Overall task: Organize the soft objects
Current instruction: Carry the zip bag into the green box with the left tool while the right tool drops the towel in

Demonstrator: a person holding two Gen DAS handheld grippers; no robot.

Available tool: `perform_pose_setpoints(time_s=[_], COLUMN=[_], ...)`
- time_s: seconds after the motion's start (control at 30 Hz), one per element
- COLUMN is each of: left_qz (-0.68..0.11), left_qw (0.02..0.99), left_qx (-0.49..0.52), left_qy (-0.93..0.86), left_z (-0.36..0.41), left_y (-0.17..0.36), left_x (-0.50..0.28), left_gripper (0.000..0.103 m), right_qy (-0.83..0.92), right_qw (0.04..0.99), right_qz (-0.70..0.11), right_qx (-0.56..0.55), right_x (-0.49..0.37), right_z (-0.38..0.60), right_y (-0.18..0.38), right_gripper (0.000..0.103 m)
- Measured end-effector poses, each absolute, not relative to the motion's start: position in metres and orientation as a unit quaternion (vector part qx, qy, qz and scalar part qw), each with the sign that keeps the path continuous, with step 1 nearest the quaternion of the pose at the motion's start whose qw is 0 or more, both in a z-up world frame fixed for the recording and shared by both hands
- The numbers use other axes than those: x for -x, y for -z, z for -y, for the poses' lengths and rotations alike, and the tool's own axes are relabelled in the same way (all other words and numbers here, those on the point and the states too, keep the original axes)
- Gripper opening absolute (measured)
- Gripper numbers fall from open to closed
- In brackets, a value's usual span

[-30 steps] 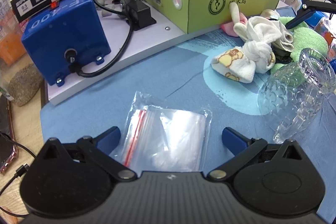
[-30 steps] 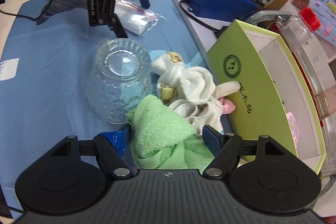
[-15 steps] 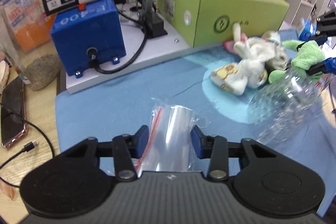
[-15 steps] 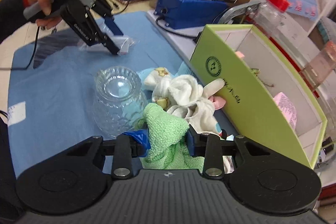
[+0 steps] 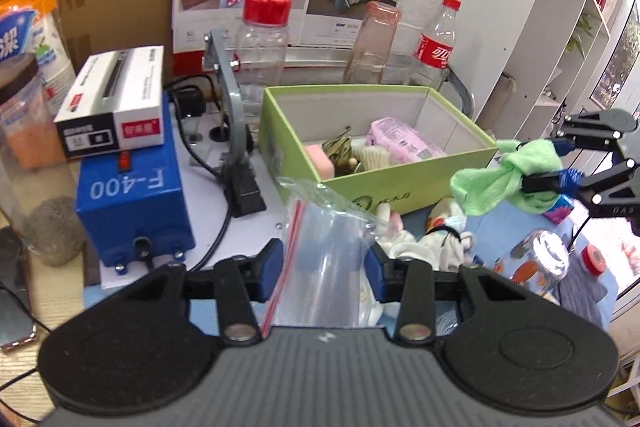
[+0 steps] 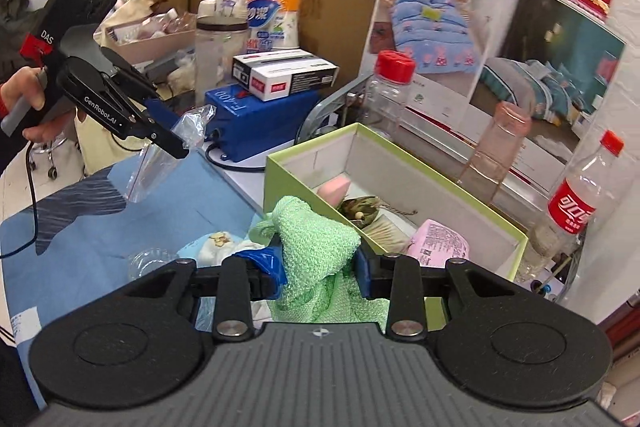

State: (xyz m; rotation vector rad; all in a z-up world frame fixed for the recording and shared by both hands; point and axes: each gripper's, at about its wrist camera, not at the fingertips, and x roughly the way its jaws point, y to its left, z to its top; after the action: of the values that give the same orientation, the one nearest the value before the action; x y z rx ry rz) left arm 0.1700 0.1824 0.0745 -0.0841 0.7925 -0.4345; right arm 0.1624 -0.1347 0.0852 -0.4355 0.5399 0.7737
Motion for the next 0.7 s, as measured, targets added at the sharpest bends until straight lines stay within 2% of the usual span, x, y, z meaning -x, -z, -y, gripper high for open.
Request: perform_pose_setpoints(time_s=[0.33, 0.5, 0.53, 0.57, 0.6, 0.7], left_qz=[-0.340, -0.362, -0.371, -0.377, -0.380, -0.382], left_qw=[0.910, 0.903, 0.900, 0.899, 0.899, 0.900], left_qx=[0.062, 0.051, 0.051, 0.049, 0.047, 0.050], left_qy=[0.228, 0.225, 0.222, 0.217, 0.211, 0.206], left_z=[-0.148, -0.119, -0.116, -0.113, -0.110, -0.107], left_y=[-0.131, -0.119, -0.112, -0.104, -0.097, -0.082], left_x=[-0.247, -0.295, -0.303, -0.308, -0.312, -0.317], left_gripper=[0.042, 0.042, 0.047, 0.065, 0.070, 0.069], right_qy=[-0.323, -0.318, -0.321, -0.318, -0.310, -0.303], right_qw=[0.903, 0.901, 0.897, 0.892, 0.887, 0.886], right_qz=[-0.228, -0.255, -0.271, -0.296, -0.320, -0.334], right_qx=[0.167, 0.147, 0.140, 0.128, 0.118, 0.106], right_x=[-0.237, -0.286, -0.296, -0.305, -0.314, -0.319], right_z=[0.141, 0.125, 0.122, 0.121, 0.118, 0.119], right_y=[-0.111, -0.094, -0.087, -0.080, -0.072, -0.056], right_gripper=[0.019, 0.026, 0.028, 0.028, 0.029, 0.034])
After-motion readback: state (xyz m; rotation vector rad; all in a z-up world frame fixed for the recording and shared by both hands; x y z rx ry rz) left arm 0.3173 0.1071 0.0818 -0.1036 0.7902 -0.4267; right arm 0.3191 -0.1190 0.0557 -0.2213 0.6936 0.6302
